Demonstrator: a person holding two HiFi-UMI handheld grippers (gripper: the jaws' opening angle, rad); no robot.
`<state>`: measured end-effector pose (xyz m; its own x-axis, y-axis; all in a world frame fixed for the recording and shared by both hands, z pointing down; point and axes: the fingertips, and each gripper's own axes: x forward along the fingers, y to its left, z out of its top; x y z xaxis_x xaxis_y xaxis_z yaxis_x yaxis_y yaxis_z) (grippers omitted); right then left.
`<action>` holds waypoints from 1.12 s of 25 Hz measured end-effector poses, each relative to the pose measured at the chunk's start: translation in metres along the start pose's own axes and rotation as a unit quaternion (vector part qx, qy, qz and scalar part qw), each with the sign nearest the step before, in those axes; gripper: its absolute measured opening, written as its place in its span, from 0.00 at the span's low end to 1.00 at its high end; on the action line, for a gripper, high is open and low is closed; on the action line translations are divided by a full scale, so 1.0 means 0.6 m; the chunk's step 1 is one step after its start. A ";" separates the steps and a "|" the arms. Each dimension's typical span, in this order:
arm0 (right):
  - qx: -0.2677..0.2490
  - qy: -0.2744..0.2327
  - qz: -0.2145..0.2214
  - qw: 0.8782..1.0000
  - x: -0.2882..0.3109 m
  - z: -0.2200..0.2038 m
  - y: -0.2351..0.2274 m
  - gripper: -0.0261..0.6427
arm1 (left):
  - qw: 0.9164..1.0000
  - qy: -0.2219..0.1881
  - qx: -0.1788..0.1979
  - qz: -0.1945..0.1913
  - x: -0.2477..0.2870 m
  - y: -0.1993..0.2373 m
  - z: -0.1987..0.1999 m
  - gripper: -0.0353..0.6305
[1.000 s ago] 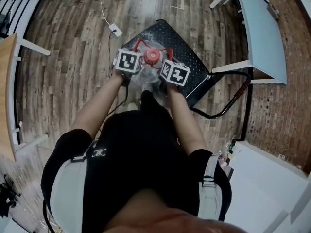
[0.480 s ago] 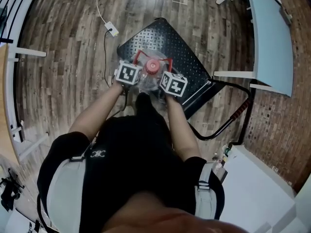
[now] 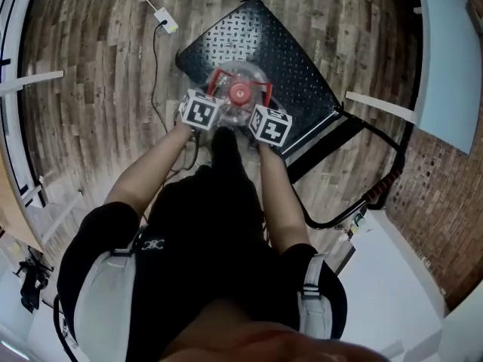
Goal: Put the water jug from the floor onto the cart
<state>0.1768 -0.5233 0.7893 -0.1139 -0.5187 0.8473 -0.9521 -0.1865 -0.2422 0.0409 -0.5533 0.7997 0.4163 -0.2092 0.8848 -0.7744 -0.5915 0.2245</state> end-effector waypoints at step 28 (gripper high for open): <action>0.006 0.050 -0.075 0.996 0.044 -0.042 -0.058 0.12 | 0.998 0.069 0.010 -0.003 0.040 -0.013 -0.045 0.24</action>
<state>0.2000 -0.5097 0.8322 0.0012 -0.3979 0.9174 -0.9572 -0.2660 -0.1141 0.0440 -0.5324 0.8302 0.3504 -0.0976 0.9315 -0.7617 -0.6084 0.2227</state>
